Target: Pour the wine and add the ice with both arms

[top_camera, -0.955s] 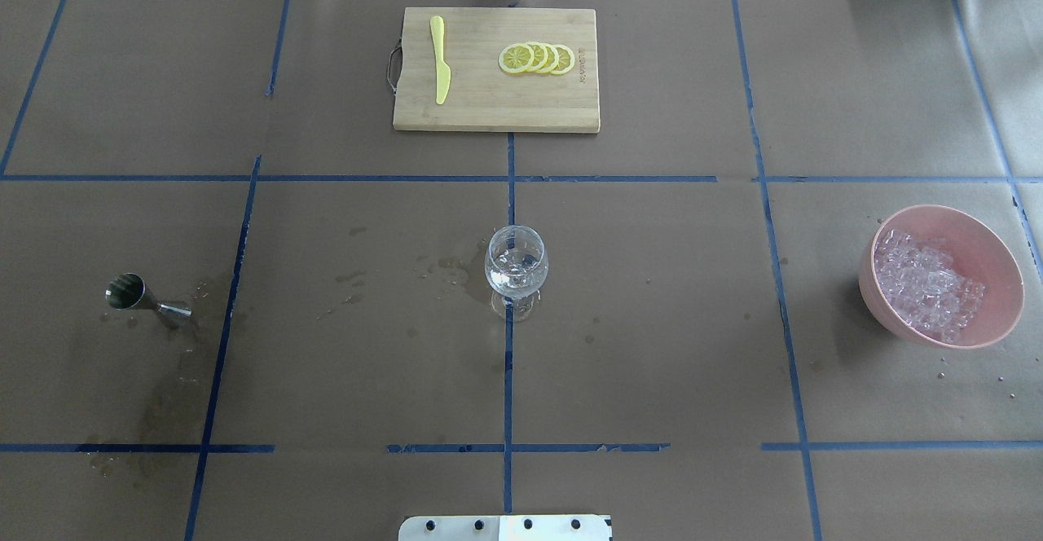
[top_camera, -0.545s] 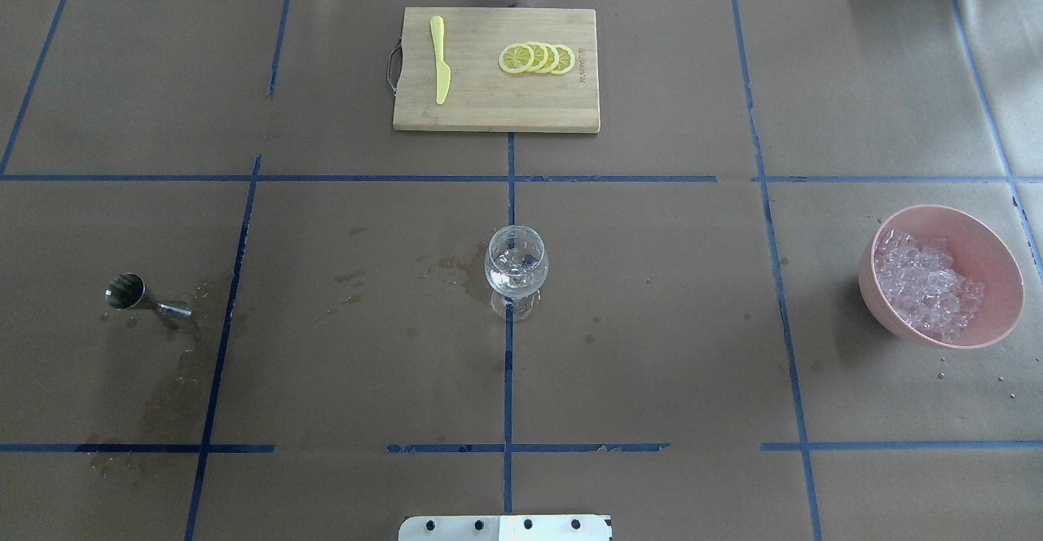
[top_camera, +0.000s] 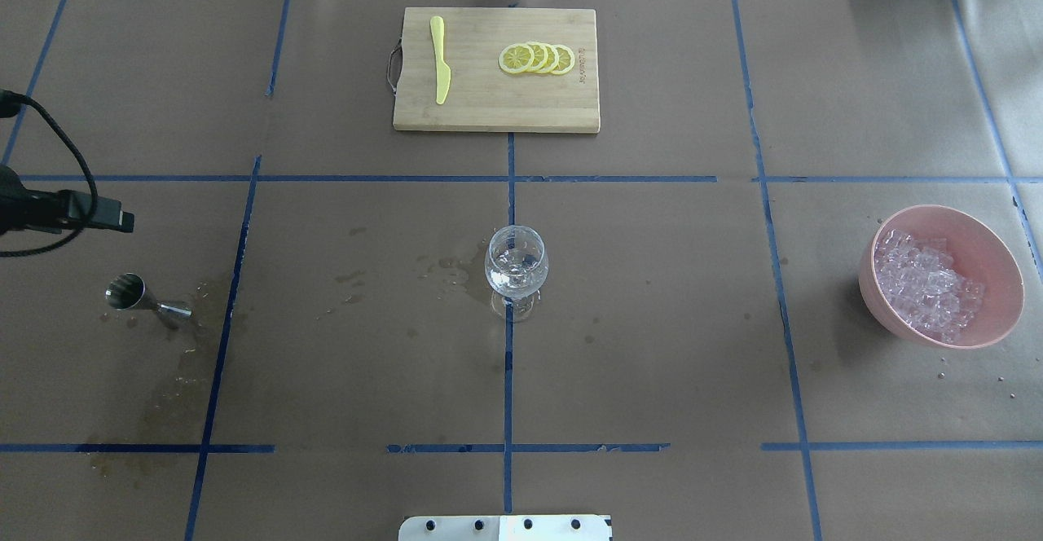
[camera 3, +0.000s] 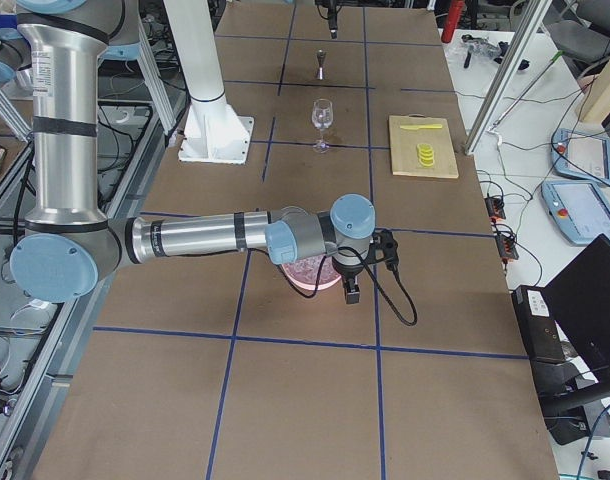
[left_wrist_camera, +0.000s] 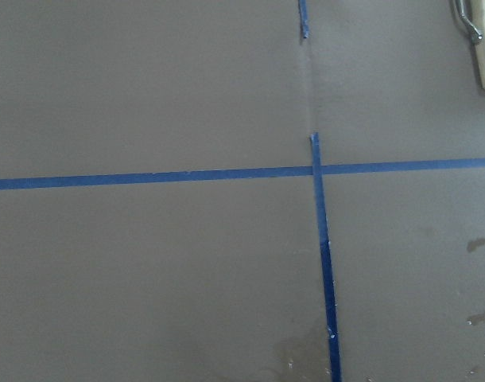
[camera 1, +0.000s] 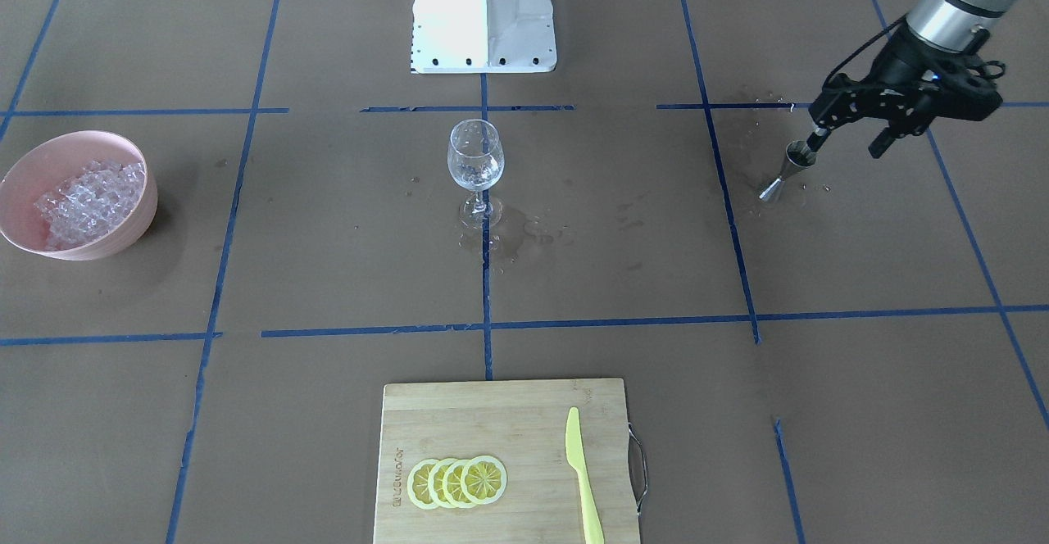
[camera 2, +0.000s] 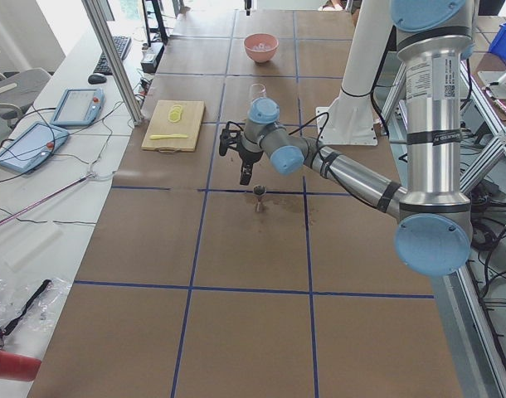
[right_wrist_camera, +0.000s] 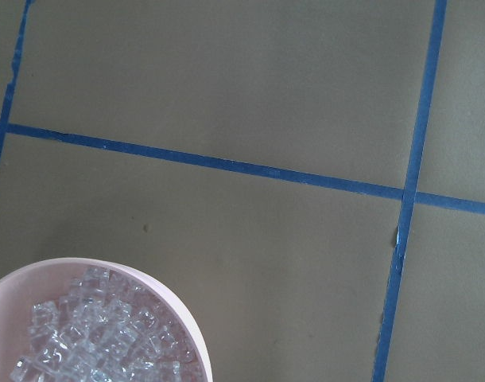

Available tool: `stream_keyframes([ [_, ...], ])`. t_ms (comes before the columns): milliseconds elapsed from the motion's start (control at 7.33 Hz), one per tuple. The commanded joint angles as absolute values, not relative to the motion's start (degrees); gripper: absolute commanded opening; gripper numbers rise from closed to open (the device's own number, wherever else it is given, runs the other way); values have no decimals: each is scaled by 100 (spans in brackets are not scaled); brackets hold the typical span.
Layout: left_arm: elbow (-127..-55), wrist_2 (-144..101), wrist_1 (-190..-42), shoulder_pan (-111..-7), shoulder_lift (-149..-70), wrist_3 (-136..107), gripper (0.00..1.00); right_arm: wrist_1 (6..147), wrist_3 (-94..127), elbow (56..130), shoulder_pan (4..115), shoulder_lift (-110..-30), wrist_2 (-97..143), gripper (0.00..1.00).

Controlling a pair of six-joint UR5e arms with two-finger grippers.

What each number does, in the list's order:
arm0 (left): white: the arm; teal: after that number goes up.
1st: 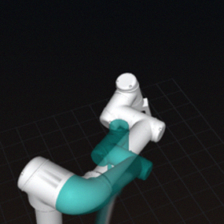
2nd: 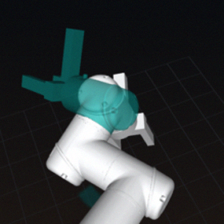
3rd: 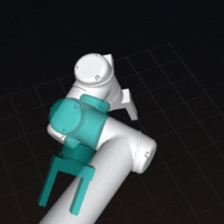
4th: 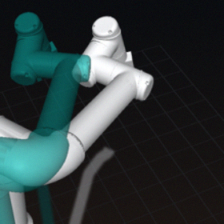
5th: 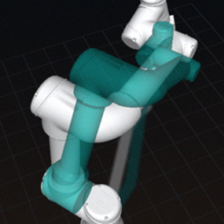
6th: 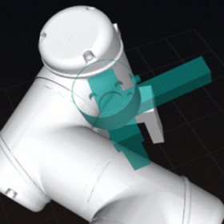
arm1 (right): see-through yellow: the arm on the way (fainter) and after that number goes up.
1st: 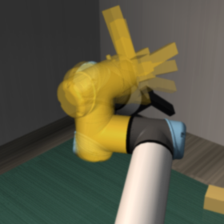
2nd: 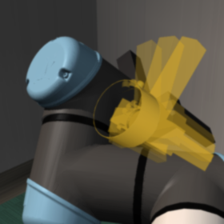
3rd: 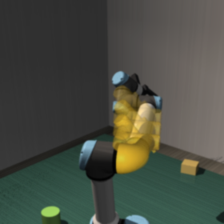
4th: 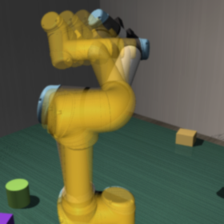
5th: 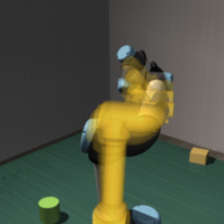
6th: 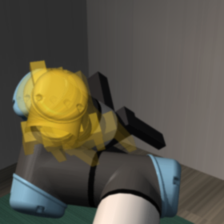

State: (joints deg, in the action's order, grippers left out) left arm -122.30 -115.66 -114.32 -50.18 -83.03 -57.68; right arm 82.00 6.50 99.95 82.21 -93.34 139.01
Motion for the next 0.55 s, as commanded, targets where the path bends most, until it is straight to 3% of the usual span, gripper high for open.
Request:
stream_keyframes([
  [0,-12978,-10235,-11470,-3714,-7546,-6756,100,8200,650,9993,8218,-9334,13904,100],
  [409,-13052,-8339,-11443,-1852,-7112,-8344,100,8200,650,9993,8200,-9334,13904,100],
])
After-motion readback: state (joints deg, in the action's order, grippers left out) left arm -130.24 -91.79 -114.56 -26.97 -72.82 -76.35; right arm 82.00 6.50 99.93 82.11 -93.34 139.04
